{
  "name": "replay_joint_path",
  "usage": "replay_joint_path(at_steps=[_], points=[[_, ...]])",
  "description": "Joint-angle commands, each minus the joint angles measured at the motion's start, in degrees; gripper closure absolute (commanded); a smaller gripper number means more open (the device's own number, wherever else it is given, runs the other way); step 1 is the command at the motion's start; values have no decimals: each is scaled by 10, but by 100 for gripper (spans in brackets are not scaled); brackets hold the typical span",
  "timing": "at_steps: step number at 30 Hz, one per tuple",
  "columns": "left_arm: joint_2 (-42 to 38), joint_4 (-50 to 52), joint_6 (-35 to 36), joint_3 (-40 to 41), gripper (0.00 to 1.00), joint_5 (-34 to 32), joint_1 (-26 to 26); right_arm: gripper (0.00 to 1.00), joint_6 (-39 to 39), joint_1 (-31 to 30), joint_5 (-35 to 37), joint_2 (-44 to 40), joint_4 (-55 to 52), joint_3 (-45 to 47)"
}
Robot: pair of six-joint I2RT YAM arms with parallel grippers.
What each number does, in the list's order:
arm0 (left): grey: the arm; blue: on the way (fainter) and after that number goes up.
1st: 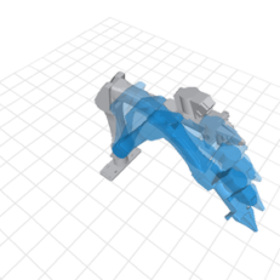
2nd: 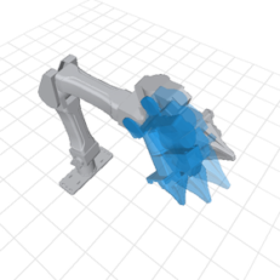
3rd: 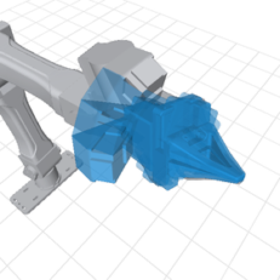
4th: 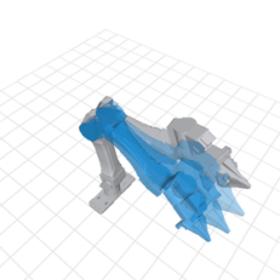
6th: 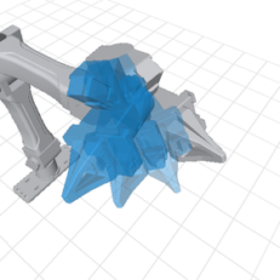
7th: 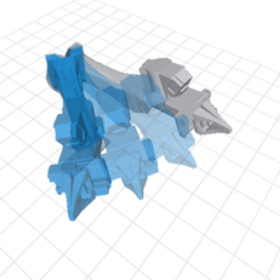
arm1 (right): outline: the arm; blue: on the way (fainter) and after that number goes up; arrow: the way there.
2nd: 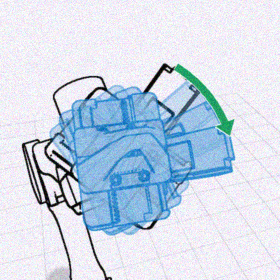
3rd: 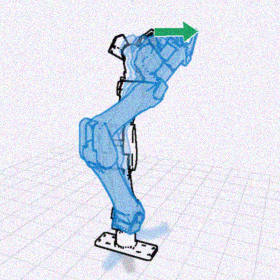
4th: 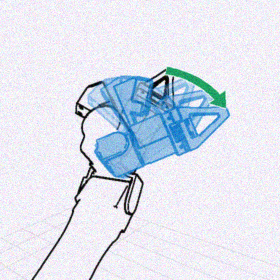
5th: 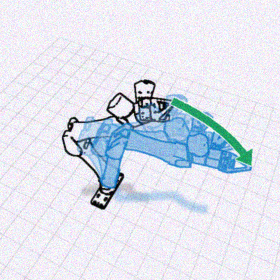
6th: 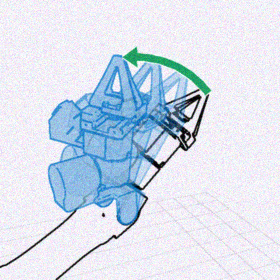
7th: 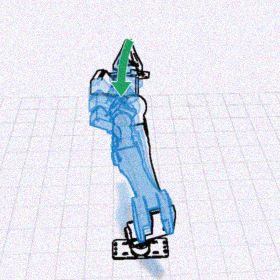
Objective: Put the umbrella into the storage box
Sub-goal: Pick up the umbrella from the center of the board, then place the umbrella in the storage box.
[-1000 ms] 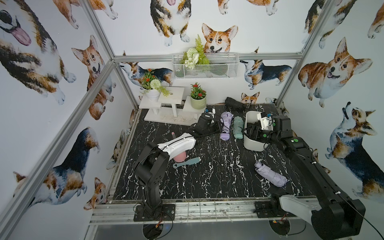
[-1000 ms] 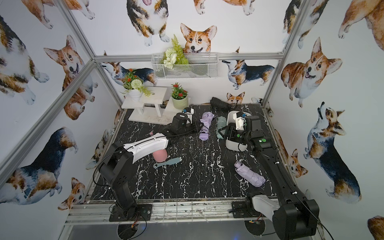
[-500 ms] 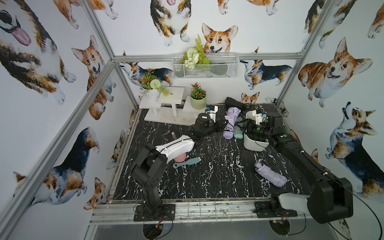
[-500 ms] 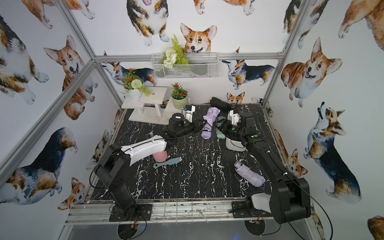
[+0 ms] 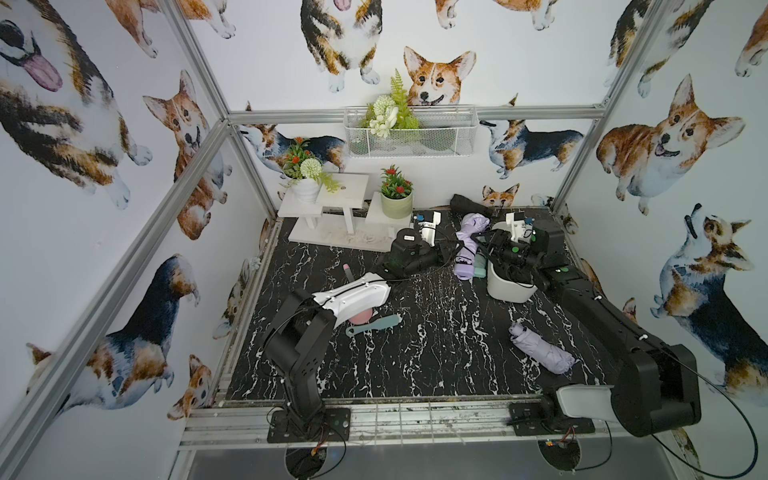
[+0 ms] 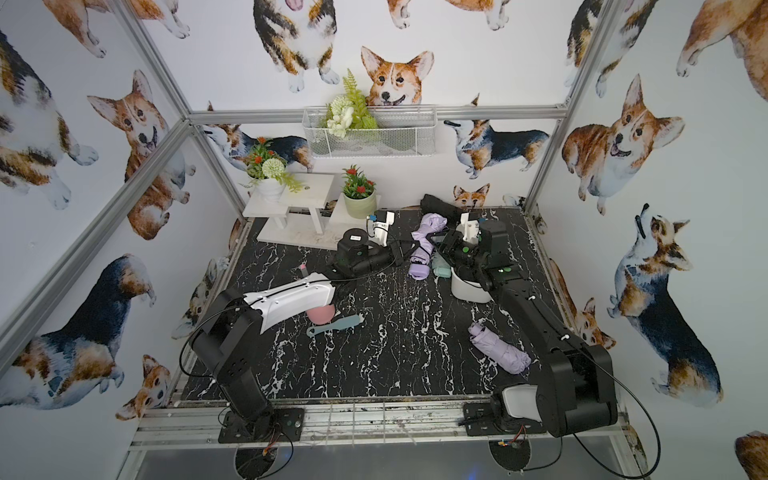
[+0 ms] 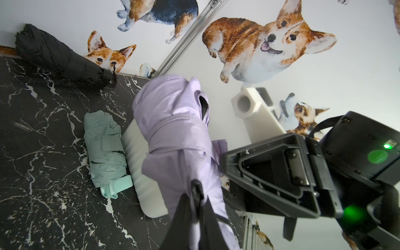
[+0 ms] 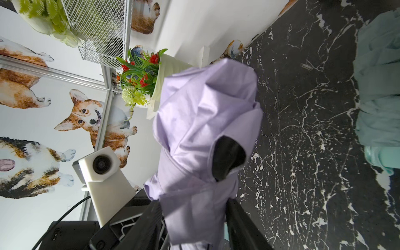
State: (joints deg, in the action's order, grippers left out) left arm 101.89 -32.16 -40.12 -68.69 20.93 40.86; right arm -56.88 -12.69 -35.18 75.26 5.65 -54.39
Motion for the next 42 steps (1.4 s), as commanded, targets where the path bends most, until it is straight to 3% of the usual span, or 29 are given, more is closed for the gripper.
replay_joint_path(at_steps=[1, 12, 14, 16, 18, 22, 26, 32, 42], points=[[1, -61, -5, 0, 100, 45, 9, 59, -5, -6, -10, 0, 49, 1], [3, -59, -8, 2, 100, 61, 14, 98, 42, -8, 30, -22, 14, 5], [2, -55, -7, 5, 86, 56, 14, 100, 47, -8, 36, -23, 12, 5], [-2, -48, -5, 9, 61, 45, 14, 100, 60, -8, 48, -26, 0, 4], [-11, -27, 6, 13, 44, 32, 14, 100, 83, -8, 65, -32, -24, -1], [-41, 27, 33, 26, 27, 7, 6, 100, 155, -7, 117, -53, -111, -20], [-63, 109, 71, 34, 23, -15, -5, 100, 207, 21, 154, -82, -190, -31], [-106, 200, 120, 40, 21, -49, -9, 100, 248, 125, 150, -97, -251, -29], [-99, 227, 118, 41, 21, -52, -9, 100, 281, 160, 135, 30, -218, -78]])
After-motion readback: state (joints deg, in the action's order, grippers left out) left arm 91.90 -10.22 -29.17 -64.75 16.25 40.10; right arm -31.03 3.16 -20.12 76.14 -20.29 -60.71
